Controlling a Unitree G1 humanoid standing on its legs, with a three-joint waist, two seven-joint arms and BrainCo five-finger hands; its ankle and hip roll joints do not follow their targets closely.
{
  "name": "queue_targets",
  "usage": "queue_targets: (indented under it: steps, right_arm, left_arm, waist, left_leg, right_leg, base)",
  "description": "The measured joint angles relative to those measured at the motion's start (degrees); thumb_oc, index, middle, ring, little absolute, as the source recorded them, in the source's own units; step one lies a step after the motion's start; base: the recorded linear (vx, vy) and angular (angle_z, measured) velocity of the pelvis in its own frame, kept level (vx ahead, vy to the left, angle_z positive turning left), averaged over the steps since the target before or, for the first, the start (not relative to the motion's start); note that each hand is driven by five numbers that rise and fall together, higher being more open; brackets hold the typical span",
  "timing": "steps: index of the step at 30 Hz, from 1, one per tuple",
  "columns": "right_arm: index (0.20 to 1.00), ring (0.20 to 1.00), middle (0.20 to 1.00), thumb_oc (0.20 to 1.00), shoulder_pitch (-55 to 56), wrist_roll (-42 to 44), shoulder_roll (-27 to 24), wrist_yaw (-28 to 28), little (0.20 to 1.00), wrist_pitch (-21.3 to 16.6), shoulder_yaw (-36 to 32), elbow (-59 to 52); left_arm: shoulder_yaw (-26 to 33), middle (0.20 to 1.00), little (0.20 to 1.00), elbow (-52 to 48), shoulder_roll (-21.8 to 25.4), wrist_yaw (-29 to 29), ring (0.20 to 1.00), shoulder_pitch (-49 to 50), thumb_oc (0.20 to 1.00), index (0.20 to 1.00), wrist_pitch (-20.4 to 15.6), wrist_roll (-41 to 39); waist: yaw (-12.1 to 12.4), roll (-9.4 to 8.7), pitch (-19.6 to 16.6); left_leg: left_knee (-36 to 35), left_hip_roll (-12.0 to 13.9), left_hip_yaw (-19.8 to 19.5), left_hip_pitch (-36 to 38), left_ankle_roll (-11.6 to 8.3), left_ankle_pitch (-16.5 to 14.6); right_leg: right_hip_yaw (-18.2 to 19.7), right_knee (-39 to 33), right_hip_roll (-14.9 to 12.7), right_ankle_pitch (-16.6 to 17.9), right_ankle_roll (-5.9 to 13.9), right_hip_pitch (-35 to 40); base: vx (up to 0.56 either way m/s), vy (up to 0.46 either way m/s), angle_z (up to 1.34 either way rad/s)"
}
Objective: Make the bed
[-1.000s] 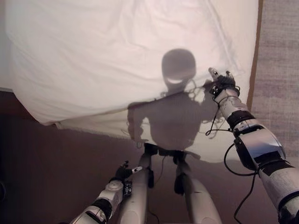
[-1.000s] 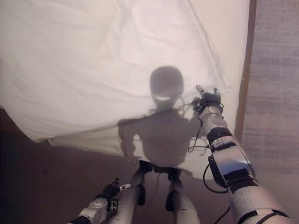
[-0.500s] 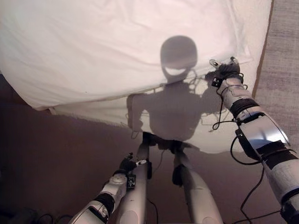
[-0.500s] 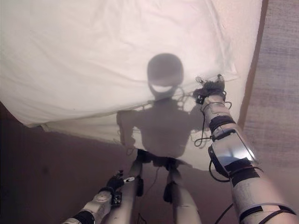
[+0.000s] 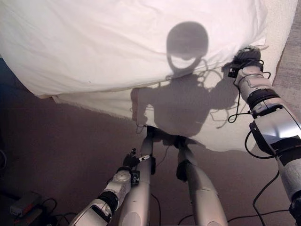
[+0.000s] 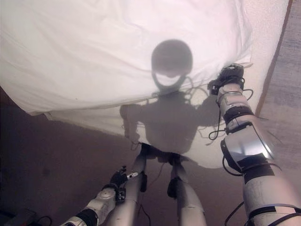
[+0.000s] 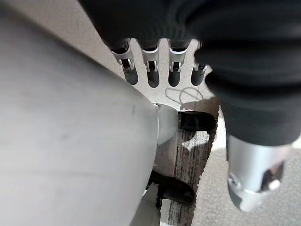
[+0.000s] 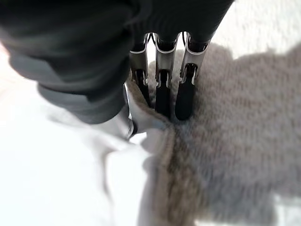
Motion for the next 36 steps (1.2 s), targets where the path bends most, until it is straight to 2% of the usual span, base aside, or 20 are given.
queue_targets:
  steps: [2, 3, 6, 10, 12, 16, 19, 20, 23, 25, 26, 28, 36]
  right_arm:
    - [1.000, 1.000, 1.000, 1.000, 1.4, 1.7, 0.3, -0.7, 1.000, -1.4, -1.4, -1.8]
    - [1.000, 1.000, 1.000, 1.000, 3.9, 2.8, 0.7, -1.7, 1.000, -2.5, -3.9, -6.3]
    - [1.000, 1.000, 1.000, 1.000, 8.4, 3.6, 2.7, -3.1, 1.000, -5.1, -5.3, -14.0]
    - [1.000, 1.000, 1.000, 1.000, 12.0, 3.6, 4.9, -3.0, 1.000, -7.6, -6.9, -18.9]
    - [1.000, 1.000, 1.000, 1.000, 15.1, 3.6, 7.0, -3.2, 1.000, -9.3, -9.7, -24.9]
    - [1.000, 1.000, 1.000, 1.000, 20.8, 3.6, 12.1, -5.7, 1.000, -13.7, -14.9, -30.5]
    - [1.000, 1.000, 1.000, 1.000, 25.4, 5.7, 16.9, -7.8, 1.000, -17.5, -19.9, -30.1]
    - [1.000, 1.000, 1.000, 1.000, 26.7, 7.6, 17.9, -7.9, 1.000, -17.9, -20.3, -29.9]
    - [1.000, 1.000, 1.000, 1.000, 27.5, 12.2, 19.7, -6.9, 1.000, -19.1, -21.6, -27.8]
    - [1.000, 1.000, 1.000, 1.000, 28.1, 14.3, 19.9, -6.4, 1.000, -19.6, -21.8, -26.8]
    - [1.000, 1.000, 1.000, 1.000, 28.7, 15.2, 20.1, -6.4, 1.000, -19.7, -21.8, -26.0]
    - [1.000, 1.000, 1.000, 1.000, 28.8, 15.9, 20.1, -6.4, 1.000, -19.8, -21.8, -25.5]
    - [1.000, 1.000, 1.000, 1.000, 28.3, 19.1, 20.4, -6.0, 1.000, -21.0, -21.9, -22.2]
  left_arm:
    - [0.0, 1.000, 1.000, 0.1, 0.0, 0.2, 1.000, -0.4, 1.000, 1.000, 0.0, -0.2]
    - [0.0, 1.000, 1.000, 0.6, 0.0, 0.4, 1.000, -0.8, 1.000, 1.000, 0.1, -0.2]
    - [0.3, 1.000, 1.000, 0.8, 0.1, 1.1, 1.000, -1.0, 1.000, 1.000, 0.3, -0.2]
    - [0.4, 1.000, 1.000, 0.9, 0.2, 1.2, 1.000, -1.2, 1.000, 1.000, 0.5, -0.1]
    - [0.6, 1.000, 1.000, 1.0, 0.3, 1.5, 1.000, -1.1, 1.000, 1.000, 0.5, 0.0]
    - [1.3, 1.000, 1.000, 1.1, -0.1, 2.3, 1.000, -1.0, 1.000, 1.000, 0.5, 0.1]
    - [2.0, 1.000, 1.000, 2.1, -0.4, 2.8, 1.000, -1.0, 1.000, 1.000, 0.5, 0.5]
    - [2.5, 1.000, 1.000, 2.6, -0.6, 2.8, 1.000, -0.9, 1.000, 1.000, 0.5, 0.5]
    - [2.6, 1.000, 1.000, 3.4, -0.5, 2.8, 1.000, -0.8, 1.000, 1.000, 0.6, 0.5]
    - [2.6, 1.000, 1.000, 3.4, -0.8, 2.8, 1.000, -0.7, 1.000, 1.000, 0.6, 0.5]
    - [2.6, 1.000, 1.000, 3.3, -0.9, 2.8, 1.000, -0.7, 1.000, 1.000, 0.7, 0.5]
    - [2.5, 1.000, 1.000, 3.2, -1.1, 2.8, 1.000, -0.7, 1.000, 1.000, 0.7, 0.5]
    - [2.5, 1.000, 1.000, 3.4, -1.4, 2.9, 1.000, 0.0, 1.000, 1.000, 1.1, 0.5]
  waist:
    - [-0.2, 0.01, 0.0]
    - [-0.6, 0.00, 0.0]
    - [-1.7, 0.00, 0.0]
    - [-2.1, -0.04, 0.0]
    - [-2.9, -0.21, 0.1]
    - [-3.0, -0.69, 0.3]
    - [-3.6, -1.75, 1.0]
    - [-4.7, -1.84, 1.0]
    - [-4.8, -2.72, 1.3]
    - [-4.8, -2.73, 1.3]
    - [-4.8, -2.73, 1.3]
    - [-4.8, -2.74, 1.3]
    - [-4.7, -2.76, 1.3]
  left_leg:
    - [0.0, 0.0, 0.1, 0.1, 0.00, 0.0]
    - [0.0, -0.2, 0.2, 0.2, 0.00, 0.0]
    - [0.0, -0.4, 1.0, 0.6, 0.03, 0.1]
    - [0.0, -0.8, 3.3, 2.7, 0.01, 0.0]
    - [0.0, -0.8, 4.9, 3.4, -0.06, 0.0]
    - [0.0, -0.9, 7.5, 4.5, -0.06, 0.0]
    - [0.0, -1.3, 9.6, 6.3, -0.03, -0.2]
    - [0.0, -1.6, 10.1, 7.1, -0.01, -0.3]
    - [0.0, -1.9, 12.2, 8.9, 0.33, -0.7]
    - [0.0, -2.2, 12.4, 9.8, 0.45, -0.7]
    - [0.0, -2.3, 12.4, 10.4, 1.37, -1.5]
    - [0.0, -2.4, 12.3, 10.4, 1.94, -1.8]
    - [0.0, -2.5, 11.8, 9.8, 2.06, -1.8]
  right_leg:
    - [0.0, 0.0, -0.2, 0.0, 0.00, 0.0]
    - [0.0, 0.1, -0.4, 0.0, 0.01, 0.1]
    - [0.6, 0.7, -0.9, -0.1, 0.11, 0.1]
    - [2.8, 1.6, -1.6, -0.1, 0.24, 1.0]
    - [3.8, 1.7, -1.8, 0.2, 0.63, 1.2]
    - [6.2, 1.9, -2.0, 0.9, 1.66, 1.3]
    - [8.5, 1.9, -2.5, 1.4, 2.47, 2.2]
    - [8.9, 1.9, -2.7, 1.5, 2.65, 2.7]
    - [11.2, 1.7, -2.9, 1.9, 3.81, 3.7]
    - [11.8, 1.7, -3.1, 2.0, 3.97, 4.5]
    - [11.8, 1.6, -3.2, 2.0, 3.97, 5.0]
    - [11.8, 1.6, -3.3, 2.0, 3.98, 5.1]
    - [11.2, 1.3, -3.4, 2.0, 4.14, 5.0]
  base:
    - [-0.02, 0.140, 0.01]
    - [-0.02, 0.160, -0.01]
    - [-0.03, 0.128, -0.07]
    - [-0.03, 0.118, -0.19]
    - [-0.04, 0.124, -0.17]
    - [-0.02, 0.096, -0.26]
    - [-0.02, 0.081, -0.26]
    - [0.01, 0.085, -0.20]
    - [0.00, 0.014, -0.28]
    - [0.00, -0.017, -0.15]
    - [0.00, -0.021, -0.04]
    - [0.00, -0.008, 0.02]
    - [0.02, -0.038, 0.05]
